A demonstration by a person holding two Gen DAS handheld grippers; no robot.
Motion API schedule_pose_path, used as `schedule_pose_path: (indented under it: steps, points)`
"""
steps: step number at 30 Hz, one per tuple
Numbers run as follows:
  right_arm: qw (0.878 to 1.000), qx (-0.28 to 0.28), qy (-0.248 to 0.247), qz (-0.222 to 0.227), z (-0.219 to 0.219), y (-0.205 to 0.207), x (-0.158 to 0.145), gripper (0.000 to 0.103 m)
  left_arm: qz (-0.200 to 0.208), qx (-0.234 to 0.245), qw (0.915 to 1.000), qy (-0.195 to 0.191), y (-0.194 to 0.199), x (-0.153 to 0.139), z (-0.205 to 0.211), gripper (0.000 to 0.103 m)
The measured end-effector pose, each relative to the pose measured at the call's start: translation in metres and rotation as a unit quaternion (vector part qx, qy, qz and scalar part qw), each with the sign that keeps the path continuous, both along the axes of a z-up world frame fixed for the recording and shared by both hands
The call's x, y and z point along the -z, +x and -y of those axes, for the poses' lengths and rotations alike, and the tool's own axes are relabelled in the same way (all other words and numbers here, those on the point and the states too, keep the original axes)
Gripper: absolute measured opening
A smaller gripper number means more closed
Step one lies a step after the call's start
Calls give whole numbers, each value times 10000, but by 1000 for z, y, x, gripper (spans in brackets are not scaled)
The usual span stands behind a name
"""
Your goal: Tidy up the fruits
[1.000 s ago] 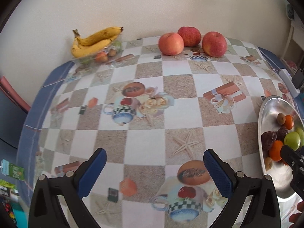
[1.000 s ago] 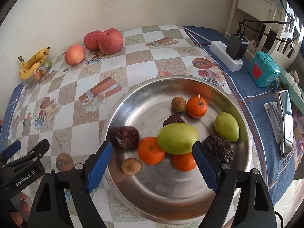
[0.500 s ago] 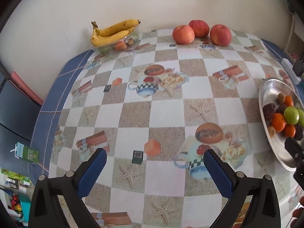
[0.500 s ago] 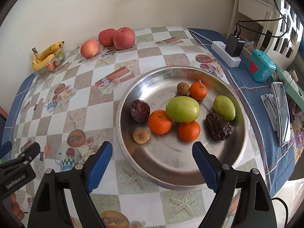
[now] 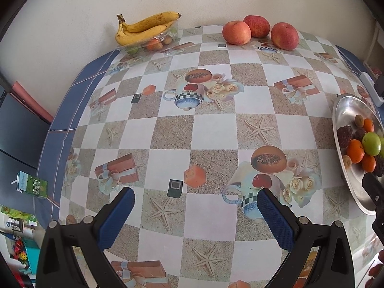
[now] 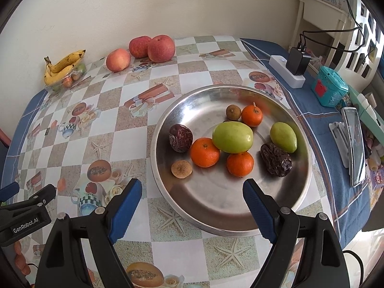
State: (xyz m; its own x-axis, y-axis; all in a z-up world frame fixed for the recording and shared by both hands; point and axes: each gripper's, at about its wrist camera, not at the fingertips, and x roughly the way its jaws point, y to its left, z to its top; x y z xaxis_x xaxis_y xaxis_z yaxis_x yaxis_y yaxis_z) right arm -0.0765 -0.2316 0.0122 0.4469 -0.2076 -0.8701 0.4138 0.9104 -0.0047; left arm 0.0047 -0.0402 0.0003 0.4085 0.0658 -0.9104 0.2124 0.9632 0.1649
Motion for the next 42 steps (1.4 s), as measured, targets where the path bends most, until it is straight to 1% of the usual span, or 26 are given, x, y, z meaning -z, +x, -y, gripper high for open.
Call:
schedule_pose_path:
  steps: [6, 17, 36, 42]
  points:
    - [9999, -86, -65, -78, -3, 2, 3, 87, -101, 43, 9999, -120, -1, 0, 2, 103]
    - [9997, -155, -123, -167, -6, 4, 6, 87, -127, -106, 9998, -143, 1, 1, -2, 103]
    - [9993, -227, -141, -266, -8, 5, 7, 87, -171, -140, 9996, -167, 1, 2, -4, 103]
    - [9992, -239, -130, -292, -8, 6, 8, 87, -303, -176, 9989, -312, 2, 4, -6, 103]
